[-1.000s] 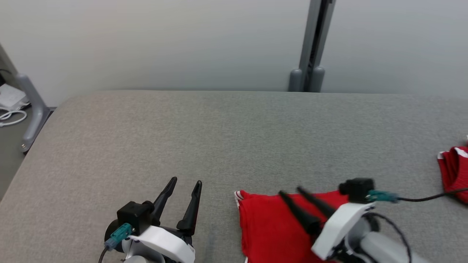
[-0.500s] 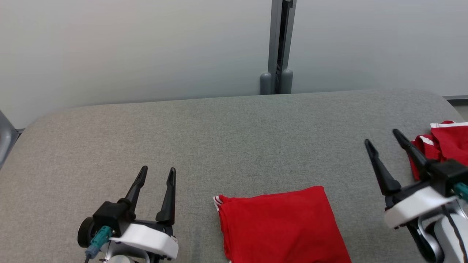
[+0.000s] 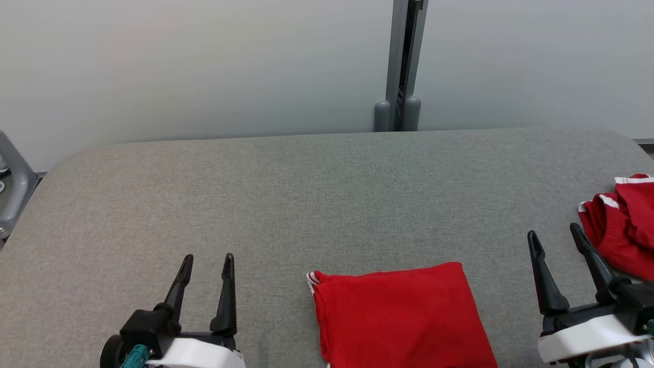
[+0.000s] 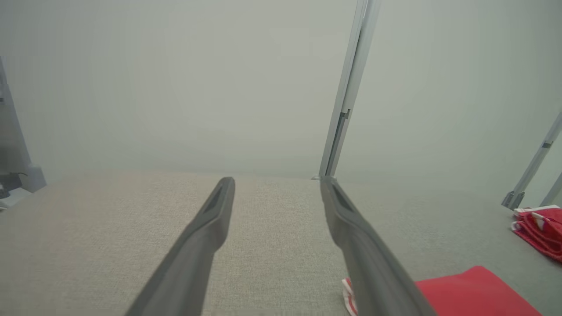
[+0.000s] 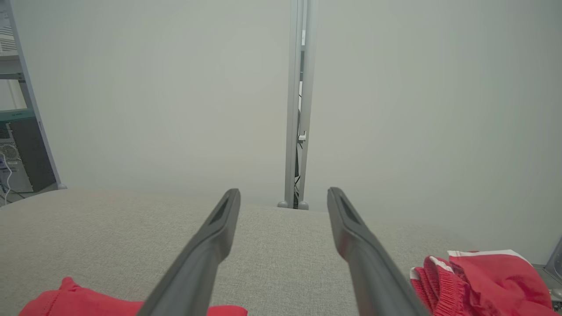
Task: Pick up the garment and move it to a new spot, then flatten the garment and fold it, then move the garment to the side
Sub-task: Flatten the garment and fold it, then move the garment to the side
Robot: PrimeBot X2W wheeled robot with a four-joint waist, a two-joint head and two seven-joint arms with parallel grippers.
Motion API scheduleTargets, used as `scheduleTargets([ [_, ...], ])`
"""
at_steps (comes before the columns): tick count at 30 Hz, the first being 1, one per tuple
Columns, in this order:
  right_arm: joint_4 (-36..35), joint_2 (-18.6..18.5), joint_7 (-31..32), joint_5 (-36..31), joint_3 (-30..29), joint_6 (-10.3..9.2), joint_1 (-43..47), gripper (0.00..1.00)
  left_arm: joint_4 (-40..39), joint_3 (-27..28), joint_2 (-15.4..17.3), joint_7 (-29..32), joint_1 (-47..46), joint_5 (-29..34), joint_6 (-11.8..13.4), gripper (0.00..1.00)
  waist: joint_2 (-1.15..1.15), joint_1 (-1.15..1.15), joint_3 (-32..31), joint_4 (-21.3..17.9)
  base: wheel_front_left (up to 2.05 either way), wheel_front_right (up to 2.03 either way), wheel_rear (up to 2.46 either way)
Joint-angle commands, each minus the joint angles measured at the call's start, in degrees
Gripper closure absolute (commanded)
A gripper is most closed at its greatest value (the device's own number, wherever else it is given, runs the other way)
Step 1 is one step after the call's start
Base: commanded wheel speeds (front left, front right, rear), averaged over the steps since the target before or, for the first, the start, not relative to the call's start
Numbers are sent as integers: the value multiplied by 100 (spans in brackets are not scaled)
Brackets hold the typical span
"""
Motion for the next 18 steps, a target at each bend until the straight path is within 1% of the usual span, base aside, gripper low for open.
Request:
scheduleTargets([
  [1, -9, 18, -27, -20, -48, -2, 75, 0, -29, 59, 31, -21, 78, -58, 94, 0, 0, 0, -4, 16, 0, 0, 0],
  [7, 68, 60, -28, -29, -46, -2, 119, 0, -54, 125, 29, -22, 98, -176, 173, 0, 0, 0, 10, 60, 0, 0, 0],
  [18, 176, 40, -28, -22, 60, -2, 146, 0, 9, 196, 29, -21, 64, -195, 167, 0, 0, 0, -4, 74, 0, 0, 0],
])
